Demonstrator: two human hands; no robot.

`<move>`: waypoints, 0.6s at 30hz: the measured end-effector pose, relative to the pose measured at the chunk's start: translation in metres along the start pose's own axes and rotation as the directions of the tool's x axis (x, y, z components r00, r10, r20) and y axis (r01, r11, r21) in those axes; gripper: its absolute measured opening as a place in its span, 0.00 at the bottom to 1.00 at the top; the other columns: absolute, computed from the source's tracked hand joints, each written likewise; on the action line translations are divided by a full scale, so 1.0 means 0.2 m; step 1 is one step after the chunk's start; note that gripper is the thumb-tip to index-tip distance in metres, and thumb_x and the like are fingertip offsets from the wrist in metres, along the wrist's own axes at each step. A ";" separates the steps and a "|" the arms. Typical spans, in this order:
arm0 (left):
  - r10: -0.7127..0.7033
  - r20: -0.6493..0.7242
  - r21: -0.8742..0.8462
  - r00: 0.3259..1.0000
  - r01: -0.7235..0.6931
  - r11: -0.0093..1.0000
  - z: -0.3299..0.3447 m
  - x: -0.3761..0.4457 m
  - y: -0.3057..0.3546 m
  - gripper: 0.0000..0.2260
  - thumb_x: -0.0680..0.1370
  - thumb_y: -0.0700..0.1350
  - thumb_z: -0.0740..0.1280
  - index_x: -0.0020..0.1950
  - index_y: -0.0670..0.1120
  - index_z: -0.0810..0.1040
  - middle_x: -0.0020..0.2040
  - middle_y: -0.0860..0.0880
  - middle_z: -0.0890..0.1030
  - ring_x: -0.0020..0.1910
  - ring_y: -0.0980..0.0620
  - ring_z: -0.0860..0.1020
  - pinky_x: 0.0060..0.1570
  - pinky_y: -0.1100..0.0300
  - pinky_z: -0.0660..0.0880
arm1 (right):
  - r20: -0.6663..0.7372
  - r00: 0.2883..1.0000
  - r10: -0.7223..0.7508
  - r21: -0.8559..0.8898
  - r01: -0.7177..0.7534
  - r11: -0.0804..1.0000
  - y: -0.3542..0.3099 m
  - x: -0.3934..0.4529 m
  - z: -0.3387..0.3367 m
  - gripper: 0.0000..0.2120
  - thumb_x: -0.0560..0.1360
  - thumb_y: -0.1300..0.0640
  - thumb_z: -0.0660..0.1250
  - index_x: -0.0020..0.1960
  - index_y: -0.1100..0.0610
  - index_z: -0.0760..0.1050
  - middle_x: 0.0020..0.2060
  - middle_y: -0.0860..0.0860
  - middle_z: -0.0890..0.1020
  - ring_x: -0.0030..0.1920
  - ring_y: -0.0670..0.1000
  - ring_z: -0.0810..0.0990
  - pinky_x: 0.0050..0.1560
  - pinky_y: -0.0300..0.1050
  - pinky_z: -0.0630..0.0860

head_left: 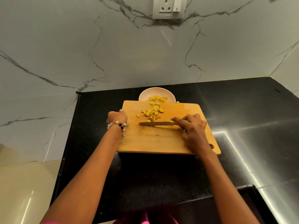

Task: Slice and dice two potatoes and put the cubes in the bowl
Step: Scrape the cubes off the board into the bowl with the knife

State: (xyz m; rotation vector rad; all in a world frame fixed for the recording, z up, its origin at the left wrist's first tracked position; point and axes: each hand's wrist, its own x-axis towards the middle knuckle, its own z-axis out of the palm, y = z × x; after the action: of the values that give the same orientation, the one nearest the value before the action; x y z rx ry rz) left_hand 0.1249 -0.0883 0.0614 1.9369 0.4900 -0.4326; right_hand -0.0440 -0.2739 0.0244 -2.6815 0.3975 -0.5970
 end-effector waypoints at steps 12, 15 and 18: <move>0.042 0.017 0.019 0.999 -0.042 0.999 0.03 0.05 0.01 0.14 0.80 0.48 0.61 0.61 0.42 0.73 0.53 0.44 0.75 0.46 0.48 0.74 0.45 0.54 0.70 | 0.014 0.985 0.169 -0.049 -0.168 0.985 0.11 0.22 0.09 0.19 0.79 0.66 0.58 0.64 0.49 0.76 0.48 0.54 0.77 0.53 0.54 0.66 0.51 0.49 0.55; 0.031 0.019 0.015 0.999 -0.032 0.999 0.04 0.07 0.02 0.14 0.80 0.48 0.61 0.61 0.42 0.73 0.48 0.46 0.73 0.45 0.48 0.73 0.44 0.54 0.70 | 0.040 0.980 0.194 -0.075 -0.191 0.979 0.12 0.28 0.09 0.20 0.80 0.66 0.57 0.65 0.49 0.75 0.50 0.54 0.76 0.55 0.55 0.65 0.55 0.52 0.57; 0.024 0.016 0.016 1.000 -0.024 1.000 0.05 0.10 0.02 0.14 0.80 0.48 0.62 0.60 0.42 0.73 0.46 0.46 0.73 0.45 0.48 0.74 0.44 0.54 0.70 | 0.023 0.980 0.199 -0.101 -0.196 0.975 0.13 0.35 0.11 0.19 0.80 0.65 0.57 0.66 0.50 0.75 0.51 0.54 0.76 0.56 0.56 0.65 0.57 0.53 0.58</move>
State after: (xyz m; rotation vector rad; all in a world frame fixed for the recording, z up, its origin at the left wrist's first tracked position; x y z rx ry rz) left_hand 0.1430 -0.0972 0.0510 1.9517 0.4541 -0.4374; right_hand 0.0211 -0.3141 0.0204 -2.6964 0.6917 -0.4848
